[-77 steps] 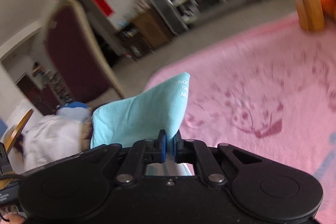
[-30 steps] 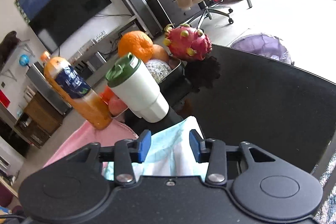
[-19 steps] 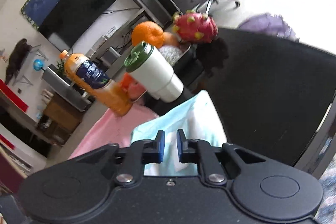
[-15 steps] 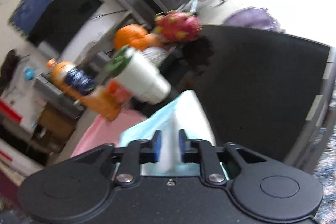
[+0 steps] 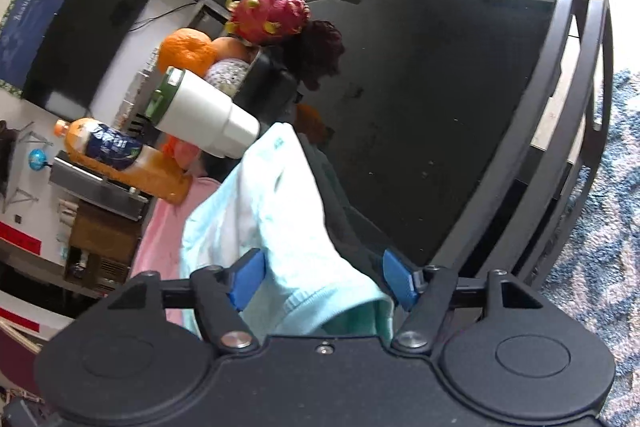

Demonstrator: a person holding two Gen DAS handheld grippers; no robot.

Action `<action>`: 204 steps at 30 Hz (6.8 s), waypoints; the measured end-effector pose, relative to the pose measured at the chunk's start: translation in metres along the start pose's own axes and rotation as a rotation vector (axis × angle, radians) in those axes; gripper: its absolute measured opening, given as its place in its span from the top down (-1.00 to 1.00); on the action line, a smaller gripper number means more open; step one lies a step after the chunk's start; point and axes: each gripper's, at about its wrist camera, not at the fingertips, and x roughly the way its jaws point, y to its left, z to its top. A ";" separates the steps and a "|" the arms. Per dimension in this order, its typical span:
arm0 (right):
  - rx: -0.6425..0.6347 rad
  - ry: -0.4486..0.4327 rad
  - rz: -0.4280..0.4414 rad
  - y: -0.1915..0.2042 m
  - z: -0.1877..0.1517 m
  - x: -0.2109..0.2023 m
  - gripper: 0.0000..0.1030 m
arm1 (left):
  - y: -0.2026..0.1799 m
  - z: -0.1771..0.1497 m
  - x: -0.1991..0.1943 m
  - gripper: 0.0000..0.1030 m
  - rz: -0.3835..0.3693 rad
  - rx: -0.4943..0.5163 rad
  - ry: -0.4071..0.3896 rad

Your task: Fold clothes

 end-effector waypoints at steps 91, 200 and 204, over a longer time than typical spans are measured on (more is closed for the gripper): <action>-0.789 0.070 0.206 0.128 -0.091 0.000 -0.33 | 0.040 0.002 0.009 1.00 -0.276 -0.360 0.072; -0.123 0.087 -0.050 0.080 0.076 0.124 0.29 | -0.014 0.078 0.041 0.62 -0.104 0.157 0.005; -0.165 0.122 -0.080 0.090 0.078 0.147 0.86 | -0.022 0.081 0.061 0.62 -0.101 0.178 0.024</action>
